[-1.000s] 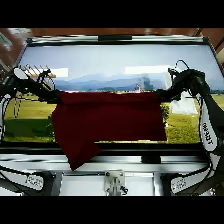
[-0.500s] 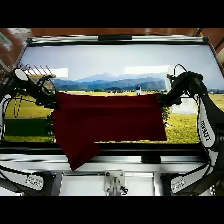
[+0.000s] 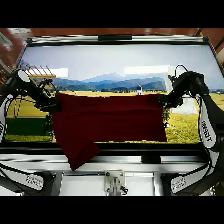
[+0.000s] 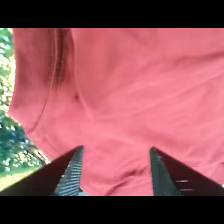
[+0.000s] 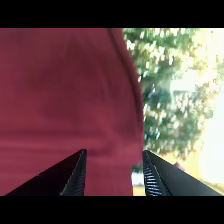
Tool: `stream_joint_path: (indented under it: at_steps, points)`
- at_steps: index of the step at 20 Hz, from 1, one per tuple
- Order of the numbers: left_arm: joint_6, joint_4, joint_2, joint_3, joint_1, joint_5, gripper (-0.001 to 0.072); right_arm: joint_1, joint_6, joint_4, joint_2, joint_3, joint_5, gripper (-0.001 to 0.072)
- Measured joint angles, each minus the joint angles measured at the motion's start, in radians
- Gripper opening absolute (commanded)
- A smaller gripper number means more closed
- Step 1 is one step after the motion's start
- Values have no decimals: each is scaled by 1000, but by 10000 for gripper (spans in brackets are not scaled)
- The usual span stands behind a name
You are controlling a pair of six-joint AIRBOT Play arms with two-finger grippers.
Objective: Fold the shirts.
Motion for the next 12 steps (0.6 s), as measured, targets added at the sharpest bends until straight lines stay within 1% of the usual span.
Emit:
stream_joint_path:
  at_steps: [2,3,4,5,7,8,9,12]
  points:
    - [-10,-2,26,3,6,-18,499,-11,-5,-32,40,0,-41,476]
    - [-15,-2,46,2,11,-27,467,-23,-7,-62,67,0,-66,476]
    - [-21,-2,72,-2,18,-40,382,-36,-11,-87,94,0,-94,476]
    - [-27,-2,105,-18,24,-50,368,-57,-17,-103,127,-1,-126,476]
    - [-37,-10,206,-111,41,-53,379,-116,-22,-113,196,-18,-163,475]
    - [-40,-11,264,-185,53,-44,418,-149,-24,-106,231,-35,-173,475]
    - [-42,-18,332,-280,70,-24,478,-183,-26,-97,267,-60,-180,476]
    - [-43,-80,524,-576,141,49,478,-259,-34,-71,349,-146,-167,475]
